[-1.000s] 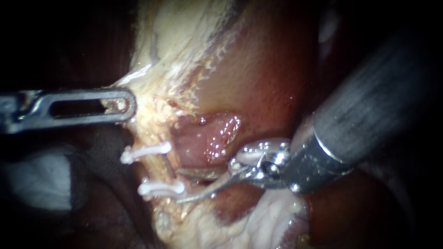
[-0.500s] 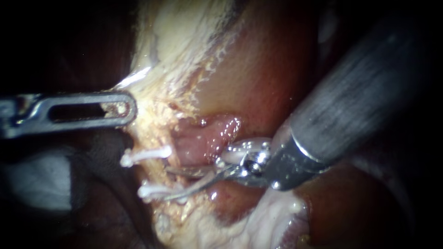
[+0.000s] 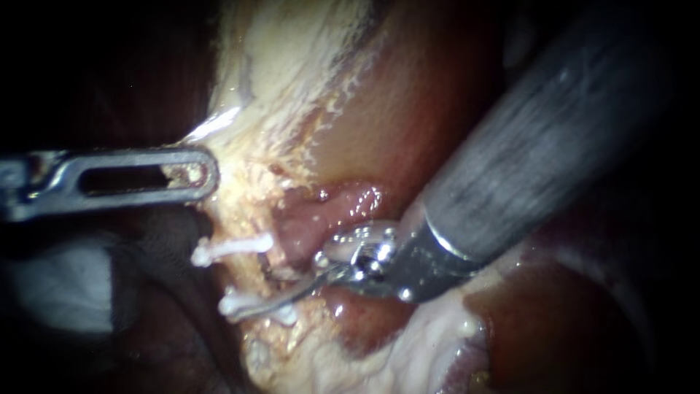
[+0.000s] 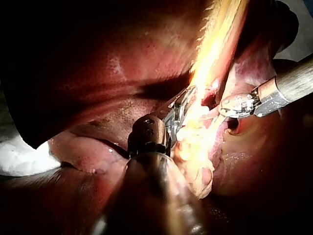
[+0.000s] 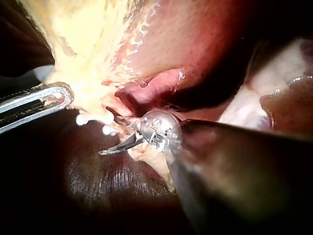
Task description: Go to the cutting position left tube
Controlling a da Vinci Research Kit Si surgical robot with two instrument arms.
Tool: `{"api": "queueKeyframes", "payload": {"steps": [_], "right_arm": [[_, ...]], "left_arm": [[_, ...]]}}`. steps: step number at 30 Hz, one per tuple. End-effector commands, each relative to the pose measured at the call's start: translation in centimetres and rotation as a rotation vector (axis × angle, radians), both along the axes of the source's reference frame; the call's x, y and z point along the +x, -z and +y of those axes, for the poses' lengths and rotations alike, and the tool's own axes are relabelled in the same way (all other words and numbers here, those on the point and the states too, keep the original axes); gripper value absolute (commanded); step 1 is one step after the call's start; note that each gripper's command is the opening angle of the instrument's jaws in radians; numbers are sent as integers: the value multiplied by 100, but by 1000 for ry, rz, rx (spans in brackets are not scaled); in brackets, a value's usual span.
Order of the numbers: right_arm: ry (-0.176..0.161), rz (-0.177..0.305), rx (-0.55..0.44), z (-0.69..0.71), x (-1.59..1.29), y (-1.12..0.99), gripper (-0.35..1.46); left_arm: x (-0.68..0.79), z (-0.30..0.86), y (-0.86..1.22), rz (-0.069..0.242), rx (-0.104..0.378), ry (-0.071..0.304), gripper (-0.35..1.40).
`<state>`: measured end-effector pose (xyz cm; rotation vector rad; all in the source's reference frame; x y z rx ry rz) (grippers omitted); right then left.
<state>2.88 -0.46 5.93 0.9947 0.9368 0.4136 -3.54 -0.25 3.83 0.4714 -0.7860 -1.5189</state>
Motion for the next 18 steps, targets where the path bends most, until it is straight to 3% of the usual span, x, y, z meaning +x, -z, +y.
{"api": "queueKeyframes", "payload": {"steps": [1,18], "right_arm": [[2,15,1,0,0,0,140],[19,103,13,-4,16,2,140]], "left_arm": [[0,0,0,0,0,0,-28],[-1,0,-1,-2,1,-1,-28]]}}
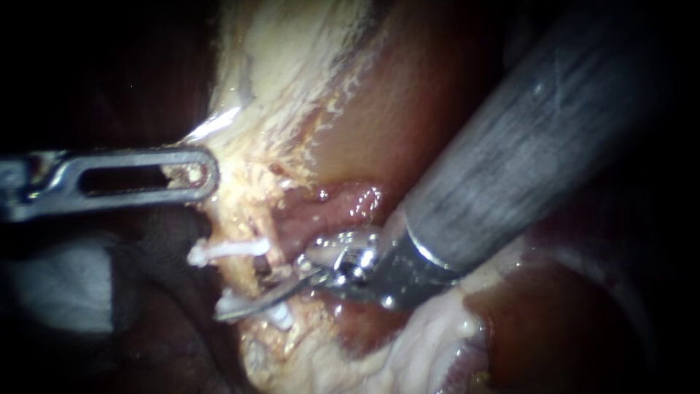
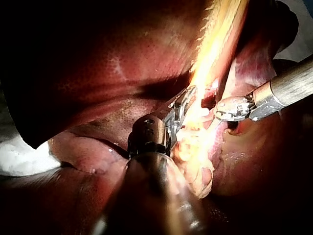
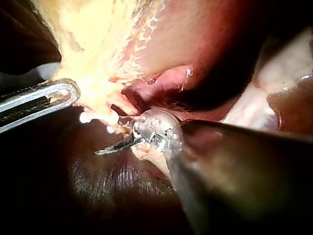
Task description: Go to the cutting position left tube
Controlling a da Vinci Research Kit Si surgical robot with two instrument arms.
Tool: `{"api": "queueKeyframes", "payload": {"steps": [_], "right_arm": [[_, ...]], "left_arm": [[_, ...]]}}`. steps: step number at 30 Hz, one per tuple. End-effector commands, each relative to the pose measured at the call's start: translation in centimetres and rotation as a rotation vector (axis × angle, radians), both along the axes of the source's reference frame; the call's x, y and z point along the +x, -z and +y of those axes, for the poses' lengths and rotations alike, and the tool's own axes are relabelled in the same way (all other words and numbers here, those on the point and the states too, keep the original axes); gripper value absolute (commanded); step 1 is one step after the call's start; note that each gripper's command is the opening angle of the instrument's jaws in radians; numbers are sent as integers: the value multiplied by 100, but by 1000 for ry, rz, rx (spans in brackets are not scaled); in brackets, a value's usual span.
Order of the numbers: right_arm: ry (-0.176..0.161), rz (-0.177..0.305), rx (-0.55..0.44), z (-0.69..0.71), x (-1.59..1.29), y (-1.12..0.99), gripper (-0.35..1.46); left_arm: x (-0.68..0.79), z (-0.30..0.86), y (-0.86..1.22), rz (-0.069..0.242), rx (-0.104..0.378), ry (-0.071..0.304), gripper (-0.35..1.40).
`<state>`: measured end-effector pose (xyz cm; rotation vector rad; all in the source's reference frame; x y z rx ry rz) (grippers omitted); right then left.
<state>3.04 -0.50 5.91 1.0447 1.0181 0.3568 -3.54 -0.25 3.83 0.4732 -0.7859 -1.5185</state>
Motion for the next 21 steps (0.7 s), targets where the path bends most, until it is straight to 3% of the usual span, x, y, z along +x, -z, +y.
{"api": "queueKeyframes", "payload": {"steps": [1,6,21], "right_arm": [[4,7,-1,0,1,0,140],[12,38,2,-1,11,-1,140],[-7,39,-1,-2,38,-15,136]], "left_arm": [[0,0,0,0,0,0,-28],[-1,0,-1,0,0,0,-28],[-2,0,-1,0,0,0,-28]]}}
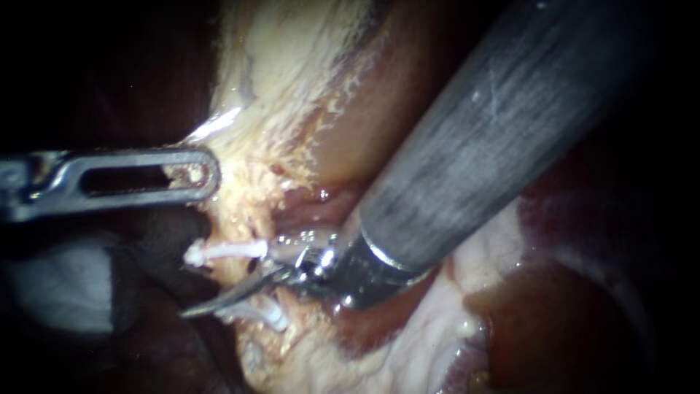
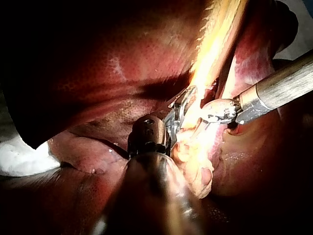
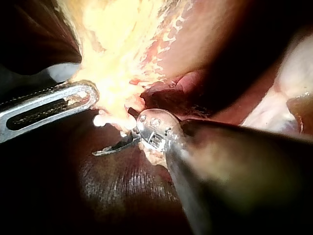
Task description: Go to the cutting position left tube
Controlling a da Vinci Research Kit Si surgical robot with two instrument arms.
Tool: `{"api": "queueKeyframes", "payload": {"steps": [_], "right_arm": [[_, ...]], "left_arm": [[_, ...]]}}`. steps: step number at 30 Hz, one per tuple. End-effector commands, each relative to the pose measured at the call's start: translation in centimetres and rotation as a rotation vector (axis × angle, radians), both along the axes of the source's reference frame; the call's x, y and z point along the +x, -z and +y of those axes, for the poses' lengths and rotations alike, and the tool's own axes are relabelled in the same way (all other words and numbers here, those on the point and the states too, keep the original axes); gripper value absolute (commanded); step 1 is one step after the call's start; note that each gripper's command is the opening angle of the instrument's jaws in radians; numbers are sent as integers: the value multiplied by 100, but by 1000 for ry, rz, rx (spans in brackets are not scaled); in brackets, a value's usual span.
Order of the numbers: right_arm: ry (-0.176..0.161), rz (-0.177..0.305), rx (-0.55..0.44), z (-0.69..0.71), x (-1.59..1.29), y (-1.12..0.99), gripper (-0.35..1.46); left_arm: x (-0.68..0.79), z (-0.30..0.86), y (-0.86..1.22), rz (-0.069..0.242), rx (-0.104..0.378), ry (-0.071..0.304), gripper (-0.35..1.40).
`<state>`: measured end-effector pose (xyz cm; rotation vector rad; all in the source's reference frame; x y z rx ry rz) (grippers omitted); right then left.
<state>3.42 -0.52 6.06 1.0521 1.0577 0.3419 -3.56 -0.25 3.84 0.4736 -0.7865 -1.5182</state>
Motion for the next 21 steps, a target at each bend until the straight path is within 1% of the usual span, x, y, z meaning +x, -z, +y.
{"api": "queueKeyframes", "payload": {"steps": [1,5,21], "right_arm": [[0,1,-6,-1,1,-2,136],[0,1,-9,-3,3,-6,136],[0,1,-9,-3,2,-6,136]], "left_arm": [[0,0,0,1,0,0,-28],[0,0,0,1,0,0,-28],[1,0,0,0,0,0,-28]]}}
